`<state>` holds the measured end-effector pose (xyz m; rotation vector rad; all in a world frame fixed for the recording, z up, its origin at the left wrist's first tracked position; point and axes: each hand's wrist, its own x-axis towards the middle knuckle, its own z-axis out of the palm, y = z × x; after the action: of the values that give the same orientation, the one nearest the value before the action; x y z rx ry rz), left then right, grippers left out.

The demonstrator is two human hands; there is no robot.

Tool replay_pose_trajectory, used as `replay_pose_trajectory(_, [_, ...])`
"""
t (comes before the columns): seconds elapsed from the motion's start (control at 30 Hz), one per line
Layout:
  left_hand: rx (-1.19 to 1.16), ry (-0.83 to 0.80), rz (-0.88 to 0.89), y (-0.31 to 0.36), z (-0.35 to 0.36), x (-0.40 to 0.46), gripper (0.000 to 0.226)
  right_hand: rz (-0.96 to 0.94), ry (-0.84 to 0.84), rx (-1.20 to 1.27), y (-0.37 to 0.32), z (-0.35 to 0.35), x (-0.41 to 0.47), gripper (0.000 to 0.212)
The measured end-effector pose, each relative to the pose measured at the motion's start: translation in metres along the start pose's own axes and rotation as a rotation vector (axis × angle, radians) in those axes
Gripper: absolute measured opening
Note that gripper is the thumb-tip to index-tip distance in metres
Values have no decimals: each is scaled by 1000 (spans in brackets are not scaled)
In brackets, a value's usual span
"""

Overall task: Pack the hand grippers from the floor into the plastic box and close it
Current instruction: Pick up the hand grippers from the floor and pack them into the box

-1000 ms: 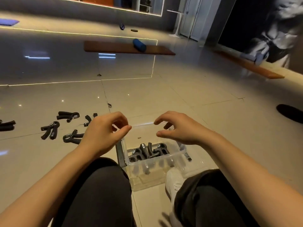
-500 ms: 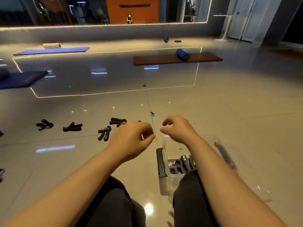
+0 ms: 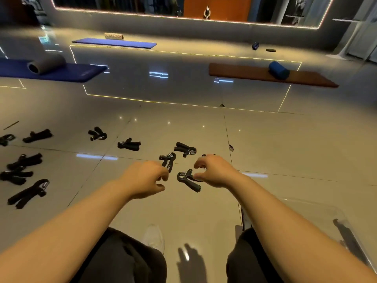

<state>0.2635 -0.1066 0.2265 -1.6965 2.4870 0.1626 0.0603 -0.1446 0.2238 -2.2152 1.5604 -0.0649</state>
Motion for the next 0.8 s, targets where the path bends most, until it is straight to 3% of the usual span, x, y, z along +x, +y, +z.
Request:
replay_pose_trajectory(0.1, [-6, 18, 2, -11, -2, 22, 28, -184, -10, -298, -17, -15, 25, 42])
replay_pose_trajectory(0.17, [32, -16, 25, -17, 1, 39, 31, -192, -32, -404, -9, -16, 41, 43])
replay_pose_trajectory(0.4, [462, -280, 162, -35, 43, 96, 40, 187, -598, -619, 73, 10, 94, 68])
replay_pose_trajectory(0.6, [602, -237, 265, -60, 100, 168, 42, 102, -519, -618, 118, 40, 168, 64])
replay_pose_trajectory(0.8, [476, -246, 245, -64, 195, 240, 56, 46, -737, -597, 174, 138, 213, 65])
